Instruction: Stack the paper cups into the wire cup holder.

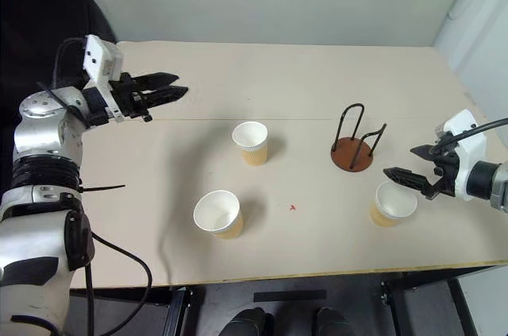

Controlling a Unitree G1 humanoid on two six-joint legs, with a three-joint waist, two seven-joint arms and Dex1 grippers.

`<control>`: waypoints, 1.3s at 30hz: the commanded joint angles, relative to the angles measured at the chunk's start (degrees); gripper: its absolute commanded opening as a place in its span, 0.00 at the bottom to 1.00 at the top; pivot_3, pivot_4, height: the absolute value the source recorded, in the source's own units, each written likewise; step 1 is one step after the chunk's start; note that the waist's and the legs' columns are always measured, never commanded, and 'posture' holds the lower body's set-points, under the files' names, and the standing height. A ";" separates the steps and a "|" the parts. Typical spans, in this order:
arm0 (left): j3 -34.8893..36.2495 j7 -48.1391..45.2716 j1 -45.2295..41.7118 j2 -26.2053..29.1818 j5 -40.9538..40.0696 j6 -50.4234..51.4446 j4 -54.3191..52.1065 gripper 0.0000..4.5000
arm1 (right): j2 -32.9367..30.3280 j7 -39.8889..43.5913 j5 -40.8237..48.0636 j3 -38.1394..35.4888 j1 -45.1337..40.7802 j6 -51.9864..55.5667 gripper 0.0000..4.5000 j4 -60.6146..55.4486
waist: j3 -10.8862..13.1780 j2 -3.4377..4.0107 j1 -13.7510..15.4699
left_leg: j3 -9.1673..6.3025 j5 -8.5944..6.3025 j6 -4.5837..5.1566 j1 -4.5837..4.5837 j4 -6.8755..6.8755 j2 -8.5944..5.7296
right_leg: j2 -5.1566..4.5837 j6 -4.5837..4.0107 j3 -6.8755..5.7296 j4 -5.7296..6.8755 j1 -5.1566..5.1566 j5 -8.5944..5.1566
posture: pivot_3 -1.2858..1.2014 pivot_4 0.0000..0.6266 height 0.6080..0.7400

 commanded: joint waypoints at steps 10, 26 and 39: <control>-2.05 -9.57 -1.14 2.64 -2.52 10.38 -7.50 0.44 | 0.86 -1.37 0.71 -1.41 0.41 -0.34 1.00 -2.90 | 0.00 -0.01 -0.19 | 0.00 0.00 0.01 -0.01 0.11 0.00 | -0.02 0.02 0.00 0.09 -0.01 0.00 | 0.52 0.24 1.00; -3.68 -12.08 -4.03 0.18 -8.53 18.58 -21.21 0.44 | -0.05 -1.67 0.52 7.54 -12.87 7.03 1.00 4.54 | 0.00 -0.01 -0.34 | 0.02 -0.02 0.06 -0.01 0.42 -0.01 | -0.04 0.08 0.00 0.34 0.00 -0.02 | 0.52 0.24 1.00; -2.70 -10.19 0.13 1.55 -10.74 19.72 -26.81 0.44 | 6.57 -3.03 -4.45 17.22 -22.45 5.98 1.00 10.95 | 0.00 0.00 -0.95 | 0.04 -0.03 0.10 -0.01 0.84 -0.02 | -0.05 0.11 0.02 0.83 -0.04 -0.04 | 0.52 0.24 1.00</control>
